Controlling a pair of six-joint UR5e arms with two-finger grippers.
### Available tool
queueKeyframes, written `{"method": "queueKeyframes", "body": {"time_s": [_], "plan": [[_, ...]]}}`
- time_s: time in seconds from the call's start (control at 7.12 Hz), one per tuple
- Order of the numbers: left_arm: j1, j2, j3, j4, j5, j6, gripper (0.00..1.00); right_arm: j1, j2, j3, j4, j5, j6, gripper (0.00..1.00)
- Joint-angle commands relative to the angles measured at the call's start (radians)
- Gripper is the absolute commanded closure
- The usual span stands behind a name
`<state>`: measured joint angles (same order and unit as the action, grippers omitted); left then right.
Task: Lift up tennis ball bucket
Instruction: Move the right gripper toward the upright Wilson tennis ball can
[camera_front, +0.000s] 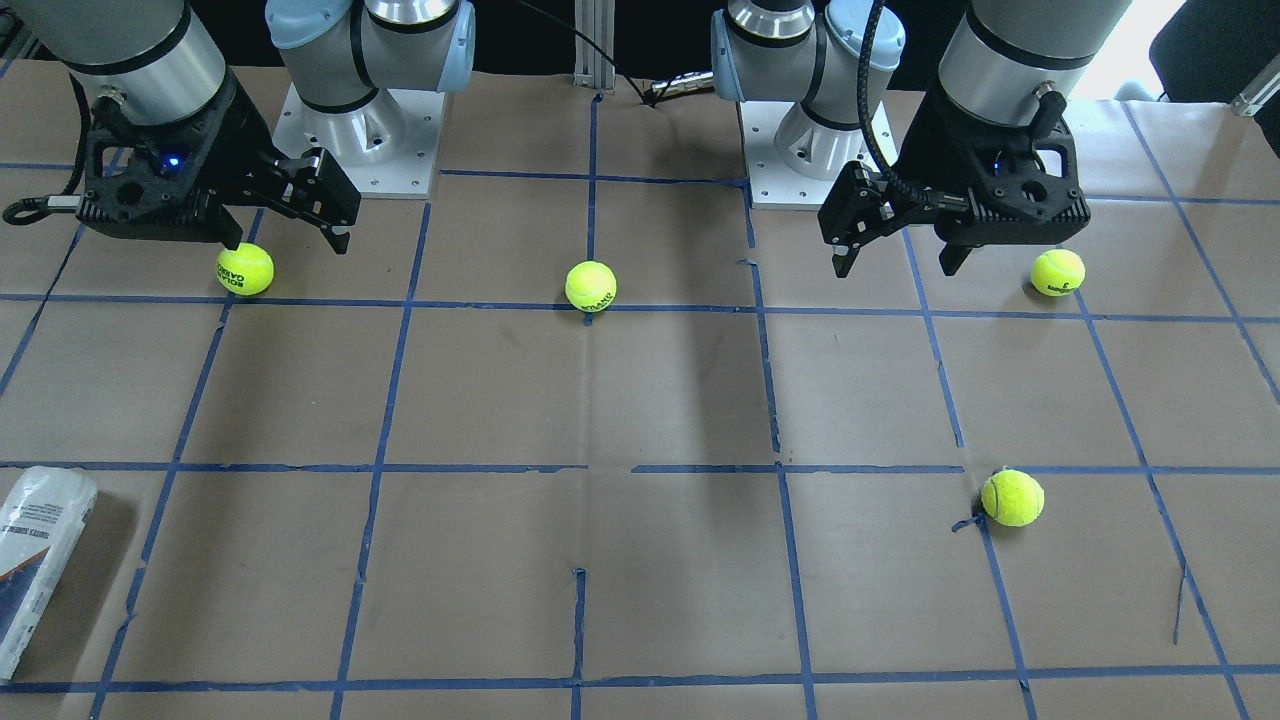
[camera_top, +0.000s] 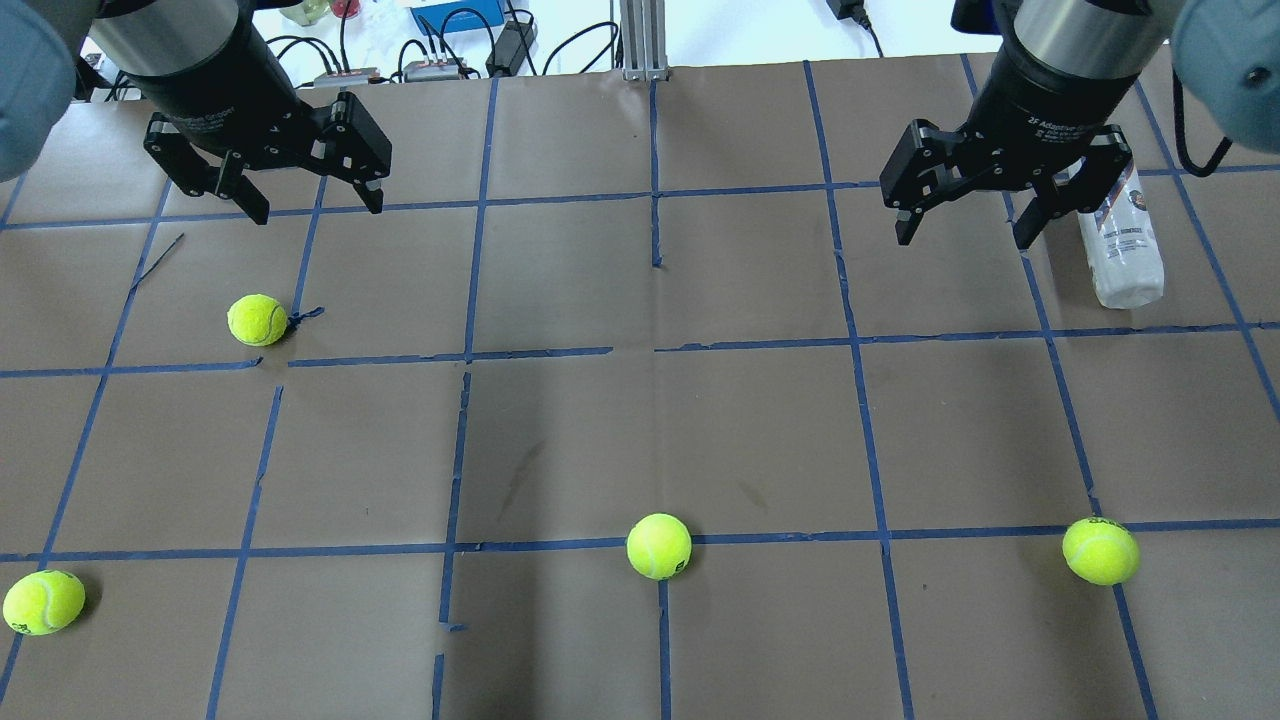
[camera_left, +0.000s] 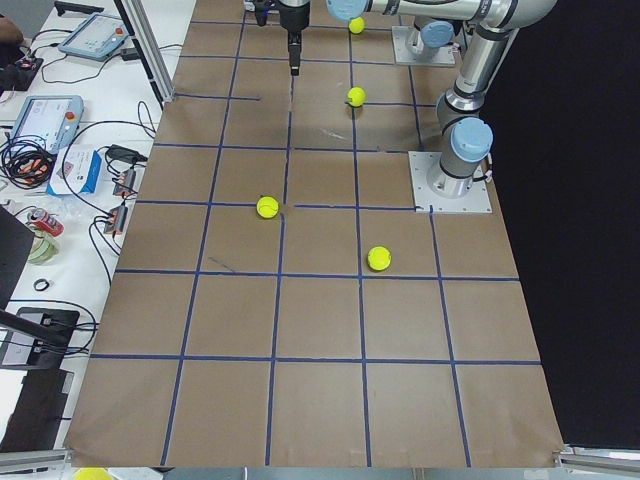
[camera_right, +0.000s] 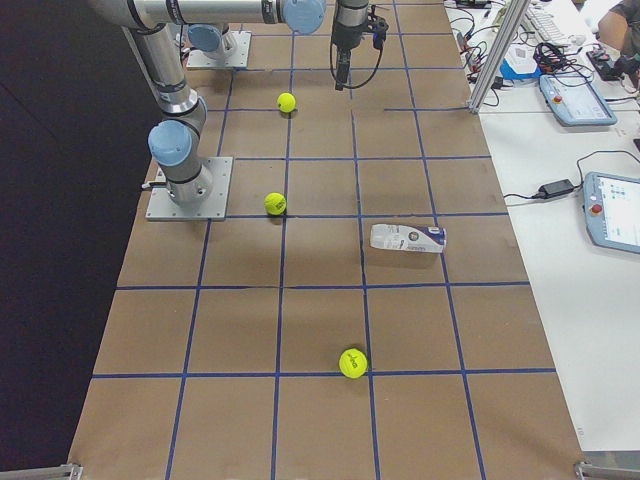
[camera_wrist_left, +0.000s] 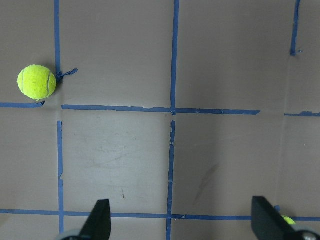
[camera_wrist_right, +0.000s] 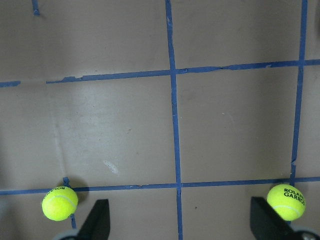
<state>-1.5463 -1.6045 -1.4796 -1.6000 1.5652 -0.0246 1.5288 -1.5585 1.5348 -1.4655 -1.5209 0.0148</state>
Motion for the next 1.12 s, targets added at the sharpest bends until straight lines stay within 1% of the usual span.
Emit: {"method": "queueKeyframes", "body": {"time_s": [0.0, 0.28, 0.42, 0.56, 0.7, 0.84, 0.98], "plan": [[0.000, 0.000, -0.001, 0.000, 0.001, 0.000, 0.00, -0.007, 0.002, -0.001, -0.001, 0.010, -0.001, 0.00], [0.000, 0.000, -0.001, 0.000, 0.001, 0.000, 0.00, -0.007, 0.003, -0.011, -0.004, 0.011, 0.011, 0.00], [0.000, 0.000, -0.001, 0.000, 0.001, 0.000, 0.00, -0.009, 0.026, -0.043, -0.013, 0.011, -0.028, 0.00], [0.000, 0.000, -0.001, 0.000, -0.001, 0.000, 0.00, -0.027, 0.119, -0.070, -0.015, 0.007, -0.065, 0.00], [0.002, 0.000, -0.001, 0.000, -0.001, 0.000, 0.00, -0.074, 0.196, -0.109, -0.030, -0.001, -0.059, 0.00], [0.002, 0.002, 0.001, 0.000, 0.001, 0.000, 0.00, -0.160, 0.257, -0.151, -0.068, -0.004, -0.070, 0.00], [0.000, 0.002, -0.001, -0.001, 0.001, 0.000, 0.00, -0.239, 0.299, -0.166, -0.081, -0.002, -0.117, 0.00]]}}
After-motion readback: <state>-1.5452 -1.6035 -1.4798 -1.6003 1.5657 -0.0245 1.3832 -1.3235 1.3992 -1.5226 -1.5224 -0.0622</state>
